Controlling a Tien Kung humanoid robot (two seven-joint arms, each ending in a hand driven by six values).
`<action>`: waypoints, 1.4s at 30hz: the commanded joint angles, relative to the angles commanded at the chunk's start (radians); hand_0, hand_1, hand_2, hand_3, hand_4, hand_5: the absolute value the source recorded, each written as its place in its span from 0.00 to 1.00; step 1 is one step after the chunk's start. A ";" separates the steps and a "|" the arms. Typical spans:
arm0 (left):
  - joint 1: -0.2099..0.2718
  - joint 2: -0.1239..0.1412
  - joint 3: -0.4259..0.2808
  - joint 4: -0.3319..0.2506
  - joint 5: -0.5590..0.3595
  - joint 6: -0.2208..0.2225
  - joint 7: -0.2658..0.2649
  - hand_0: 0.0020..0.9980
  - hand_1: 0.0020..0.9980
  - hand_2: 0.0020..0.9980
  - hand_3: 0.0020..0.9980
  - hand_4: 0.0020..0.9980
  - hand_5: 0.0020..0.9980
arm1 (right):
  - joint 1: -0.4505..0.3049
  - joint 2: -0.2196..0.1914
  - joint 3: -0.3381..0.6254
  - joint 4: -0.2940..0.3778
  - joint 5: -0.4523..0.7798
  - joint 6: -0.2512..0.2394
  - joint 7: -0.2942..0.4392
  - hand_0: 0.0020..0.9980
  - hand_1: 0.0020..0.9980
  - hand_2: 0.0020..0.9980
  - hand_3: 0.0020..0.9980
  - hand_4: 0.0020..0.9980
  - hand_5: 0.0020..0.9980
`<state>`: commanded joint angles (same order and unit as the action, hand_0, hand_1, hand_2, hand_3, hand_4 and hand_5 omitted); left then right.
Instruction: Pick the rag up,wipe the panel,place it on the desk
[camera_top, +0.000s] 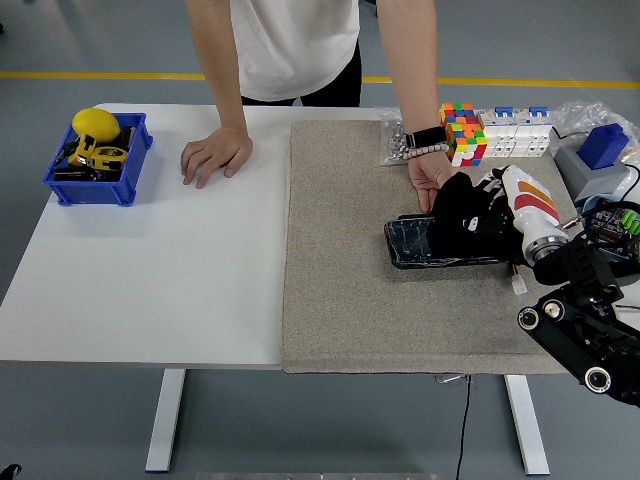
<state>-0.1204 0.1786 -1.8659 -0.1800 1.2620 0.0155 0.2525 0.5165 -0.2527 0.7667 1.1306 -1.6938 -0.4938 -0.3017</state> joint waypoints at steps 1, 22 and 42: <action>0.000 0.000 0.000 0.000 0.000 0.000 0.000 0.69 0.73 0.73 0.60 0.67 0.62 | 0.002 0.003 -0.009 0.004 0.001 0.000 -0.001 0.16 0.27 0.32 0.37 0.89 0.00; 0.004 0.005 0.012 0.000 -0.004 0.001 0.001 0.69 0.73 0.73 0.60 0.67 0.62 | 0.021 0.032 -0.131 0.083 0.010 0.001 -0.016 0.16 0.27 0.32 0.37 0.89 0.00; 0.002 0.004 0.011 0.000 -0.004 0.000 0.001 0.69 0.73 0.73 0.60 0.67 0.62 | 0.040 0.041 -0.214 0.138 0.015 0.003 -0.025 0.16 0.27 0.32 0.37 0.89 0.00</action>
<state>-0.1189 0.1822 -1.8551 -0.1800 1.2585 0.0160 0.2537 0.5561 -0.2118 0.5530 1.2690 -1.6784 -0.4912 -0.3266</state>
